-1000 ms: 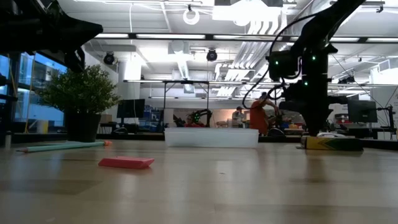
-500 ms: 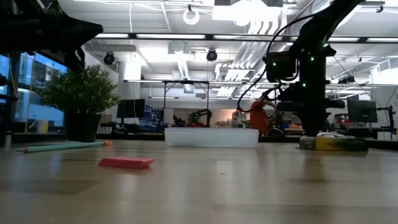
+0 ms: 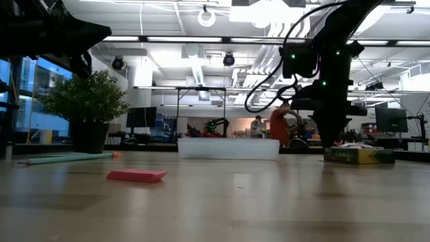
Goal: Pack school essentials
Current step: Put the crayon box into the supply box
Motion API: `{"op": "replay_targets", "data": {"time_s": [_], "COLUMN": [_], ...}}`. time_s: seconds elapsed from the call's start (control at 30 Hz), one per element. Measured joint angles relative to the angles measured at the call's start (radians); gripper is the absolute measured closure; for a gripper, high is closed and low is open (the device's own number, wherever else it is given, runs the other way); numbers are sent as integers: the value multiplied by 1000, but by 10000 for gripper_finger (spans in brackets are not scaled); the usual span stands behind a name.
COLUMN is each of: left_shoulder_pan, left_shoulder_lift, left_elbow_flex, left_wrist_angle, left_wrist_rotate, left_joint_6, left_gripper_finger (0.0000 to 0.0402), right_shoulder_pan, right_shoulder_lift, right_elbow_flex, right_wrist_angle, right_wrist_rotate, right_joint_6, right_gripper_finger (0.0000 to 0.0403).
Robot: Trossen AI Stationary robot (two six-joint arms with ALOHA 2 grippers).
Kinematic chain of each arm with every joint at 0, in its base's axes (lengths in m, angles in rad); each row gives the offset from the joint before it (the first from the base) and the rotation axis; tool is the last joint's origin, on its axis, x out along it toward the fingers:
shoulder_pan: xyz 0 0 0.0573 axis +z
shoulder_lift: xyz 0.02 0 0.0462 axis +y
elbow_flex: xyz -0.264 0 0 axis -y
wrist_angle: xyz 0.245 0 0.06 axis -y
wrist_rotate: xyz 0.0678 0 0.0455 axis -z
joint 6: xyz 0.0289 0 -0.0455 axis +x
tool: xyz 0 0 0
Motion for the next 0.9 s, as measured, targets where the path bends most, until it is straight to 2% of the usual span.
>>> {"op": "replay_targets", "data": {"time_s": [0.2,0.37,0.5,0.9], "left_shoulder_pan": [0,0,0,0], "left_shoulder_lift": [0,0,0,0], "left_elbow_flex": [0,0,0,0], "left_wrist_angle": [0,0,0,0], "left_wrist_rotate": [0,0,0,0], "left_joint_6": [-1,-2,-2,-1], "left_gripper_finger": [401,401,401,401], "right_shoulder_pan": [-20,-45,-46,31], "right_shoulder_lift": [0,0,0,0], "right_elbow_flex": [3,3,3,3], "right_wrist_angle": [43,65,48,-20], "right_wrist_rotate": [59,28,-40,-81], "right_joint_6": [-2,-12,-14,-4], "right_gripper_finger": [403,403,403,403]}}
